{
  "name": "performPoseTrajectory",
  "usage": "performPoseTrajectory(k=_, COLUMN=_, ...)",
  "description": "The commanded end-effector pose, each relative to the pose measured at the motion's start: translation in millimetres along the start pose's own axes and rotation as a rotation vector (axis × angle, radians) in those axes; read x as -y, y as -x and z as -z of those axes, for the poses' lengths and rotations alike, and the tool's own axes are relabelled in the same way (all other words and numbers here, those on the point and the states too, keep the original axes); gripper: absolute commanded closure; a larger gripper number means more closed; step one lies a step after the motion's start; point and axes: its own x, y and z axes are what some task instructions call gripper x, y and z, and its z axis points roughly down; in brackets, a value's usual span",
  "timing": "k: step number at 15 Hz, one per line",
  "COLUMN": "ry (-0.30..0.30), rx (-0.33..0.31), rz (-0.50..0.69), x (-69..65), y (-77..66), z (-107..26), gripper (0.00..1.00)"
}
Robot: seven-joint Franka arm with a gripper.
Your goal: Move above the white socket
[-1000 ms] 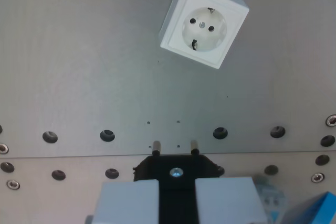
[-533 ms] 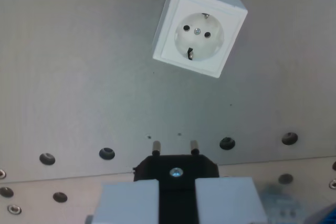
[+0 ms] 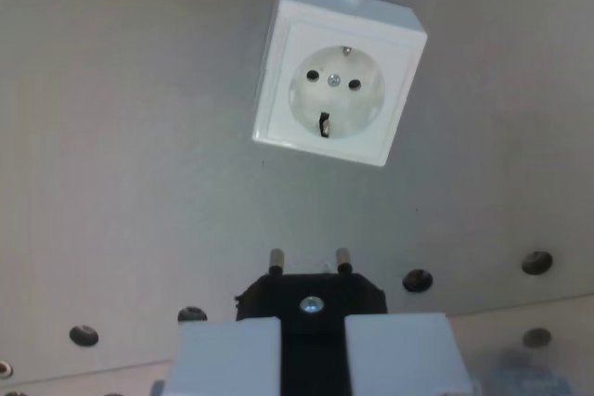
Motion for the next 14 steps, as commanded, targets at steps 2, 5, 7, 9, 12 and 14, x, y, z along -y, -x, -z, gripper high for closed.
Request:
performPoseTrajectory(k=2, ry=-0.04, rx=-0.089, rz=-0.168, x=-4.9, y=-1.0, z=-20.4, gripper=1.0)
performPoseTrajectory(k=5, ry=-0.043, rx=-0.088, rz=-0.192, x=-7.2, y=-2.5, z=-31.5, gripper=1.0)
performPoseTrajectory(k=7, ry=-0.044, rx=-0.088, rz=-0.204, x=-8.6, y=-3.3, z=-38.3, gripper=1.0)
performPoseTrajectory(k=9, ry=-0.045, rx=-0.088, rz=-0.214, x=-9.7, y=-4.0, z=-44.4, gripper=1.0)
performPoseTrajectory(k=12, ry=-0.047, rx=-0.09, rz=-0.226, x=-11.4, y=-4.9, z=-52.4, gripper=1.0)
performPoseTrajectory(k=14, ry=-0.049, rx=-0.091, rz=-0.232, x=-12.5, y=-5.6, z=-57.4, gripper=1.0)
